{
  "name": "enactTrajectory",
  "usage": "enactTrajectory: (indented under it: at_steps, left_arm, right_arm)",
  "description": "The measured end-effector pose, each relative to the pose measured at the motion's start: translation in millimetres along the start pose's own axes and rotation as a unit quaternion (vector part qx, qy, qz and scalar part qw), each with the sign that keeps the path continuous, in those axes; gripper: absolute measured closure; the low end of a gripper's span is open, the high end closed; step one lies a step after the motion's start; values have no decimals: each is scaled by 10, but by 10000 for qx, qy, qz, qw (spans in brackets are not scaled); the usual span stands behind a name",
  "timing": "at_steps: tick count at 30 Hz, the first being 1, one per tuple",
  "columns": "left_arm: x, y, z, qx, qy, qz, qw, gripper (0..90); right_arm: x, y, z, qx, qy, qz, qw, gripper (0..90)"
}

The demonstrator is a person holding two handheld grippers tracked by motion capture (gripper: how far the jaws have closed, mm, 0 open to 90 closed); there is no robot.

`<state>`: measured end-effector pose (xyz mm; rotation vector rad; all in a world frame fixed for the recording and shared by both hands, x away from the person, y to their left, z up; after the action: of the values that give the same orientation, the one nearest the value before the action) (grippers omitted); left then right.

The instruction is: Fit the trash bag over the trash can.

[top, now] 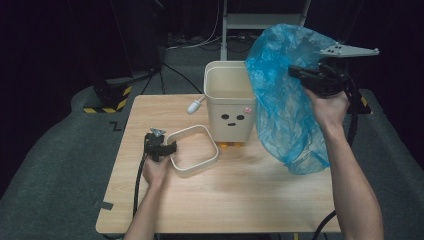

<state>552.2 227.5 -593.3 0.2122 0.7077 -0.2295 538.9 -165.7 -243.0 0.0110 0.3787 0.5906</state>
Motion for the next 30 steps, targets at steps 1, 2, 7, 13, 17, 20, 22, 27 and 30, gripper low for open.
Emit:
enactTrajectory:
  at_steps: [1, 2, 7, 13, 17, 20, 22, 27, 30]
  left_arm:
    - [0, -2, 0, 6, 1, -9, 10000, 322]
    - [-1, -7, -2, 28, 13, -33, 10000, 317]
    - [-1, -13, -3, 52, 20, -62, 10000, 302]
    - [-16, -66, 12, -46, -6, -278, 9996, 294]
    - [-61, -89, 19, 10, 59, -310, 9995, 290]
    - [-117, -99, 84, -31, -41, -395, 9992, 284]
    - [-170, -110, 146, 4, -107, -454, 9989, 277]
    - [-383, -187, 383, 179, -269, -685, 9971, 273]
    - [-529, -203, 536, 320, -390, -699, 9963, 269]
  right_arm:
    - [36, 6, -20, -27, 56, 7, 10000, 900]
    - [98, 15, -45, -60, 112, 31, 9999, 900]
    - [271, 101, -101, -73, 173, 218, 9996, 900]
    - [403, 202, -188, -235, 401, 271, 9985, 900]
    - [479, 264, -224, -315, 467, 339, 9978, 900]
    - [533, 297, -262, -346, 569, 365, 9971, 900]
    - [566, 323, -289, -389, 663, 346, 9964, 900]
    - [677, 346, -346, -522, 795, 261, 9951, 900]
    - [728, 375, -364, -461, 778, 356, 9953, 900]
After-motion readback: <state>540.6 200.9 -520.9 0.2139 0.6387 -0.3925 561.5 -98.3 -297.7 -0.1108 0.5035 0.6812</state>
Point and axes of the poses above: each handheld gripper's, and its own axes: x roughly forward along the jaws, z roughly out of its top, y roughly to its left, the point moved 10 cm from there along x, roughly forward along the jaws, and after that the axes turned 9 degrees about x, right-handed, at the moved point
